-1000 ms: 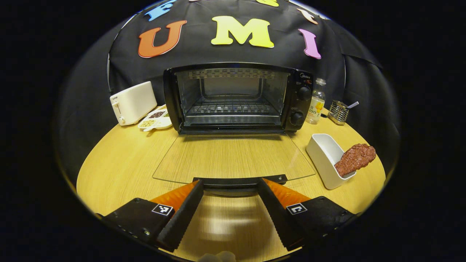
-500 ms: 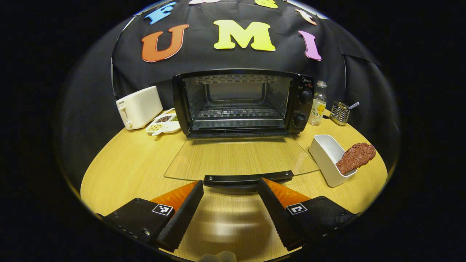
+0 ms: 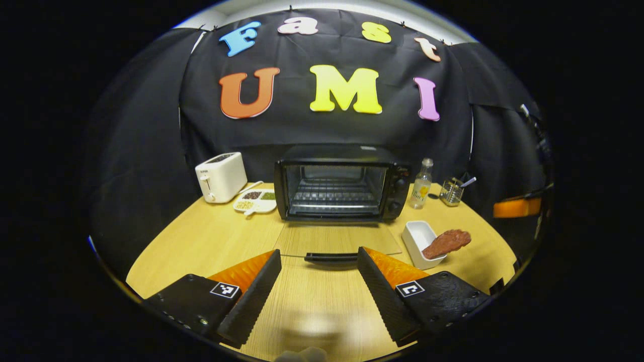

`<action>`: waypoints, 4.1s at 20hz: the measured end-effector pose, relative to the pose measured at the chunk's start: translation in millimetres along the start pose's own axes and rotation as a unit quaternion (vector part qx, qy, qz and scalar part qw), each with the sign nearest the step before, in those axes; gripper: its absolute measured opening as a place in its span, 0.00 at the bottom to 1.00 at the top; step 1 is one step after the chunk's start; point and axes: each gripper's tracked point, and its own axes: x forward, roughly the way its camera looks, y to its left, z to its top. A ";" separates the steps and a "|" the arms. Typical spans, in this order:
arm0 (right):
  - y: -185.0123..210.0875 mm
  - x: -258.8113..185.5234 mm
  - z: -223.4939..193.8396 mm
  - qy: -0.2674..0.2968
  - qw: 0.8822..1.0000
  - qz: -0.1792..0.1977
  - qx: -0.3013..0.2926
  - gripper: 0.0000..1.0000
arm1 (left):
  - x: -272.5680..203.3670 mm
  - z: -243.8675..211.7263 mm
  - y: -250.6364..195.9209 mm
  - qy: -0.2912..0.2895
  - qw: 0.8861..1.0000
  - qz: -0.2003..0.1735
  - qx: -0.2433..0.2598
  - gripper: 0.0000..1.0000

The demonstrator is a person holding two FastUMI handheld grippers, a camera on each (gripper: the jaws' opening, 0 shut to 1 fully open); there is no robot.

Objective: Open the electric oven with the left hand, put the food in, and close the electric oven.

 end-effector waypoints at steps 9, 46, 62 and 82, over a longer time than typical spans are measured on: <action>16.7 81.3 -35.5 0.158 0.956 0.159 0.191 0.46 | -67.8 74.8 -16.1 -0.046 0.996 0.081 0.000 0.97; 239.6 254.4 134.9 -0.153 0.899 0.046 0.407 0.14 | -91.9 45.8 141.7 -0.014 0.996 0.083 0.026 0.97; 228.7 269.8 132.2 -0.165 0.969 -0.053 0.176 0.74 | -77.2 45.9 137.2 -0.009 0.997 0.081 0.011 0.97; 246.9 -24.0 167.7 -0.239 0.963 0.043 -0.117 0.99 | -98.5 67.8 122.1 -0.080 0.993 0.082 -0.007 0.97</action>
